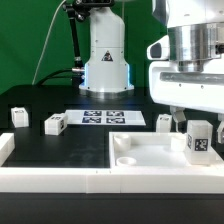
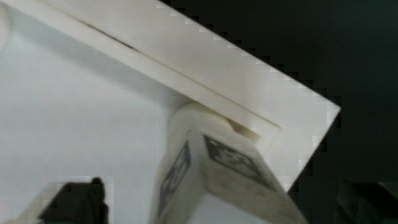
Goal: Assemble one leg
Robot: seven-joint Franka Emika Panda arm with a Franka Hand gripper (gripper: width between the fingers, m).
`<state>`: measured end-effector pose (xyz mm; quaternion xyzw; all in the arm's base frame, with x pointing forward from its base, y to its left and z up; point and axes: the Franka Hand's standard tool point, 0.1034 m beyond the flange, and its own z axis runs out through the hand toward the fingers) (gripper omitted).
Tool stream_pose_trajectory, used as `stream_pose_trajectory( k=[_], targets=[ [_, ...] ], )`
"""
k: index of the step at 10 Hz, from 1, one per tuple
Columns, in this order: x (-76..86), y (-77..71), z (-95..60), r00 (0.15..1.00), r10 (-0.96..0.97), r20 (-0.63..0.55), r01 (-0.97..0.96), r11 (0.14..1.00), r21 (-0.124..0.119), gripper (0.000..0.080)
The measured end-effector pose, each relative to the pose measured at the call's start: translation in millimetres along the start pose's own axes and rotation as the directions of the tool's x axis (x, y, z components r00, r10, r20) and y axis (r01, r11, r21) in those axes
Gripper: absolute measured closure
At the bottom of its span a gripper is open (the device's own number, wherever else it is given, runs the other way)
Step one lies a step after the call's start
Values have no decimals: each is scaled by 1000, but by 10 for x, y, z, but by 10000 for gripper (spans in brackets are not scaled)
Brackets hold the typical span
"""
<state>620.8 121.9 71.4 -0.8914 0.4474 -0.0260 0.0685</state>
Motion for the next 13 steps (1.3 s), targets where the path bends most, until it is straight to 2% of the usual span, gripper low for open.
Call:
stream_pose_trajectory(
  k=[4, 7, 9, 11, 13],
  targets=[
    [12, 13, 12, 935, -355, -2, 355, 935, -6, 151],
    [23, 5, 4, 722, -692, -9, 691, 722, -31, 151],
    [34, 11, 4, 708, -706, -8, 706, 708, -32, 162],
    [37, 13, 4, 708, -706, -8, 706, 708, -33, 515],
    [38, 14, 4, 739, -673, -10, 673, 739, -32, 511]
  ],
)
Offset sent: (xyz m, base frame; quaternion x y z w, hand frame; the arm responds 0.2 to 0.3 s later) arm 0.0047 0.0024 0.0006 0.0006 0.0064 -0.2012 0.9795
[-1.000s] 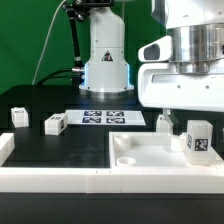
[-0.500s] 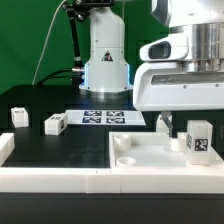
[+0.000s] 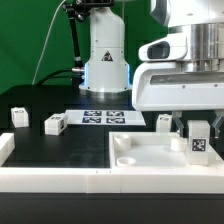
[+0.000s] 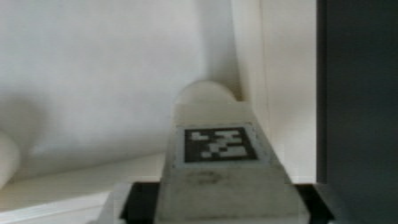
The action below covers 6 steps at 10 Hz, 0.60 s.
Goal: Assemble one leg
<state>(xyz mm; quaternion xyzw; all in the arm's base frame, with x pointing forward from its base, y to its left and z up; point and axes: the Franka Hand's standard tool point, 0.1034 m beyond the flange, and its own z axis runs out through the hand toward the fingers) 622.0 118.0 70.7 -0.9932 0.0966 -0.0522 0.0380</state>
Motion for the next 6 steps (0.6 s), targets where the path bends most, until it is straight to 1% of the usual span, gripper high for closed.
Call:
stream_pose_trajectory(
  k=[1, 3, 4, 5, 6],
  targets=[
    [-3, -2, 1, 998, 56, 0, -56, 998, 1, 511],
    [0, 10, 3, 953, 304, -7, -304, 953, 4, 510],
    [-2, 13, 4, 916, 401, -5, -401, 916, 6, 510],
    [0, 22, 3, 850, 527, -4, -527, 850, 8, 510],
    [1, 26, 3, 794, 608, -3, -608, 794, 8, 509]
  ],
)
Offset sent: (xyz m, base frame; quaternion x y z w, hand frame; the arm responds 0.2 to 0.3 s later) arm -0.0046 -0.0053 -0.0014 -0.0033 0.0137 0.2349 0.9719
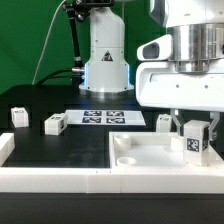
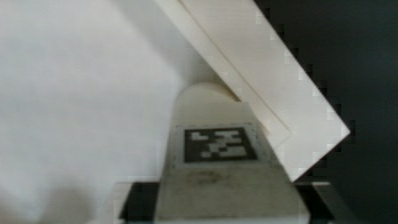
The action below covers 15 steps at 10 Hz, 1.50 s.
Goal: Assemble one leg
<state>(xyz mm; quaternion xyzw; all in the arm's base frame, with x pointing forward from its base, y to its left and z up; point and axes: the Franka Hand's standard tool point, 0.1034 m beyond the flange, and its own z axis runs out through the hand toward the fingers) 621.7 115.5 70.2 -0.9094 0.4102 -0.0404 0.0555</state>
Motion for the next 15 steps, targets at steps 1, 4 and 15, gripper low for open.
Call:
stream_pose_trajectory(
  k=[1, 4, 15],
  targets=[
    [1, 2, 0, 996, 92, 1, -92, 996, 0, 509],
    [-7, 5, 8, 880, 475, 22, -475, 880, 3, 509],
    [-52, -47, 4, 973, 230, 35, -231, 973, 19, 157]
  ],
)
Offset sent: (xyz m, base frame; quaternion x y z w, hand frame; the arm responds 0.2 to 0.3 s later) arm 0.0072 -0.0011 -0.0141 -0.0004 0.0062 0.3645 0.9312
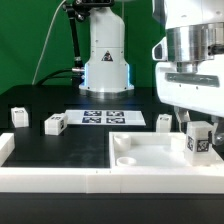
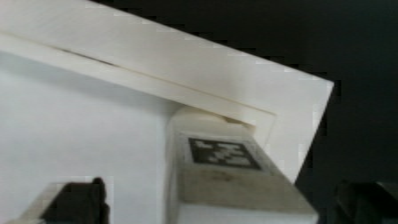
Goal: Assemble one leg
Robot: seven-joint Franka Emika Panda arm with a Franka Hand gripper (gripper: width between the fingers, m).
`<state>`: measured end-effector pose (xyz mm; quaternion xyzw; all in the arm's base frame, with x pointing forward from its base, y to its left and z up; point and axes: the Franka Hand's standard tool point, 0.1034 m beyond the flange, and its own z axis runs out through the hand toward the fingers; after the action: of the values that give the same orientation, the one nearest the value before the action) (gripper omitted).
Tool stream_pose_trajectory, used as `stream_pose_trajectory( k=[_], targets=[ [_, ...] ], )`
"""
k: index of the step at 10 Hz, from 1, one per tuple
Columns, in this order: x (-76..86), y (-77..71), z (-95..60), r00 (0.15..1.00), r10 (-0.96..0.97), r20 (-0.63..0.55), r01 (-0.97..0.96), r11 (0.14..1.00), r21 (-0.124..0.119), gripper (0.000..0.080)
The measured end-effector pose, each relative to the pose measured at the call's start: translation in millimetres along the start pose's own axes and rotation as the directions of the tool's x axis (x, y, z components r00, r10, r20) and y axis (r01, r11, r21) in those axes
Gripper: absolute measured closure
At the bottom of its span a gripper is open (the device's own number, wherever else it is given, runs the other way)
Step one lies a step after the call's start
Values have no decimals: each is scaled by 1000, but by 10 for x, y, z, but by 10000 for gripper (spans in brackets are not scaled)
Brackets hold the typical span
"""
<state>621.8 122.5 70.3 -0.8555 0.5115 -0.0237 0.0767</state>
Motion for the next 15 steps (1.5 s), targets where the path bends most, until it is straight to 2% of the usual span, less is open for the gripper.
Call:
stream_pose_trajectory(
  k=[2, 4, 6, 8, 9, 10, 12, 13, 14, 15],
  targets=[
    [1, 0, 9, 975, -224, -6, 224, 975, 1, 151],
    [4, -12, 1, 899, -437, -11, 437, 899, -7, 150],
    [44, -11, -13, 748, -663, -11, 663, 748, -26, 150],
    [62, -27, -28, 561, -828, -12, 826, 560, -65, 150],
    [69, -28, -30, 488, -873, -9, 870, 487, -74, 150],
    [75, -27, -30, 462, -887, -7, 884, 461, -74, 150],
    [75, -26, -30, 467, -884, -7, 882, 466, -74, 416],
    [75, -26, -30, 467, -884, -7, 882, 466, -74, 416],
    [75, -26, -30, 467, -884, -7, 882, 466, -74, 508],
    [77, -25, -30, 495, -869, -10, 866, 494, -72, 508]
  ],
)
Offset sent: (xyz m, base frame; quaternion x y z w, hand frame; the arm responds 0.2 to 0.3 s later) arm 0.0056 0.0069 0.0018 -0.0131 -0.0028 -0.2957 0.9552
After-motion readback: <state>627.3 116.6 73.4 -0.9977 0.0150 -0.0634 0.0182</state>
